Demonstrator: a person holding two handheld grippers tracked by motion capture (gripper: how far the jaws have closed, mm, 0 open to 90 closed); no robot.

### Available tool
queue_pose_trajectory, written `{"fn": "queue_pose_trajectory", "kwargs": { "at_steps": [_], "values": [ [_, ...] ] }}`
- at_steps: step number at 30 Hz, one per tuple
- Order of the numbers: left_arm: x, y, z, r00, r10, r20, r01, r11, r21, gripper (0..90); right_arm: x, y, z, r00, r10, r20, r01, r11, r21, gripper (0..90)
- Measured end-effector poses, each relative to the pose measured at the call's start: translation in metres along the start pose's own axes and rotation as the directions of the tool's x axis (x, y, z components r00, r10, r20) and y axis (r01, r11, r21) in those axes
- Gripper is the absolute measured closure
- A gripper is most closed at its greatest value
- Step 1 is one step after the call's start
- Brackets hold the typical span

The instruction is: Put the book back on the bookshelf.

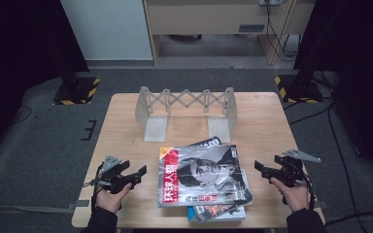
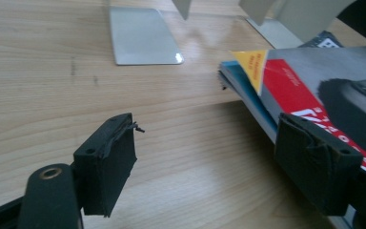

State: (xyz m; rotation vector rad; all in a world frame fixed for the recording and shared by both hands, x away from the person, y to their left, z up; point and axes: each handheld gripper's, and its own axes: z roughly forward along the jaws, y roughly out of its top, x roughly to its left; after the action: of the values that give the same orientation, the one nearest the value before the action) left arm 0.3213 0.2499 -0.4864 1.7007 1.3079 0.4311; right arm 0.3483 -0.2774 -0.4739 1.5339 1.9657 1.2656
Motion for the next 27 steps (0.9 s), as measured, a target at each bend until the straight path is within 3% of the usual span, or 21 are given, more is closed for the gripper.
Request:
{"fn": "queue_pose_trajectory", "kwargs": {
  "at_steps": [12,18,22,27],
  "values": [
    [-0.026,-0.010,0.001,0.9964,0.013,0.083,-0.016,0.9990,0.041,21.8,0.026,-0.002,0.004,0.9975,-0.032,-0.062,0.033,0.999,0.017,8.8],
    [-0.037,-0.016,0.001,0.9920,0.005,0.126,-0.012,0.9984,0.055,23.2,0.037,-0.006,0.008,0.9950,-0.049,-0.087,0.051,0.998,0.022,8.8],
    [-0.043,-0.021,0.003,0.9842,-0.011,0.177,-0.003,0.9970,0.077,24.2,0.046,-0.008,0.010,0.9914,-0.065,-0.114,0.068,0.997,0.029,8.8],
    [-0.047,-0.024,0.007,0.9814,0.004,0.192,-0.026,0.9935,0.111,25.2,0.057,-0.012,0.014,0.9860,-0.069,-0.152,0.076,0.996,0.040,9.0]
  ]
}}
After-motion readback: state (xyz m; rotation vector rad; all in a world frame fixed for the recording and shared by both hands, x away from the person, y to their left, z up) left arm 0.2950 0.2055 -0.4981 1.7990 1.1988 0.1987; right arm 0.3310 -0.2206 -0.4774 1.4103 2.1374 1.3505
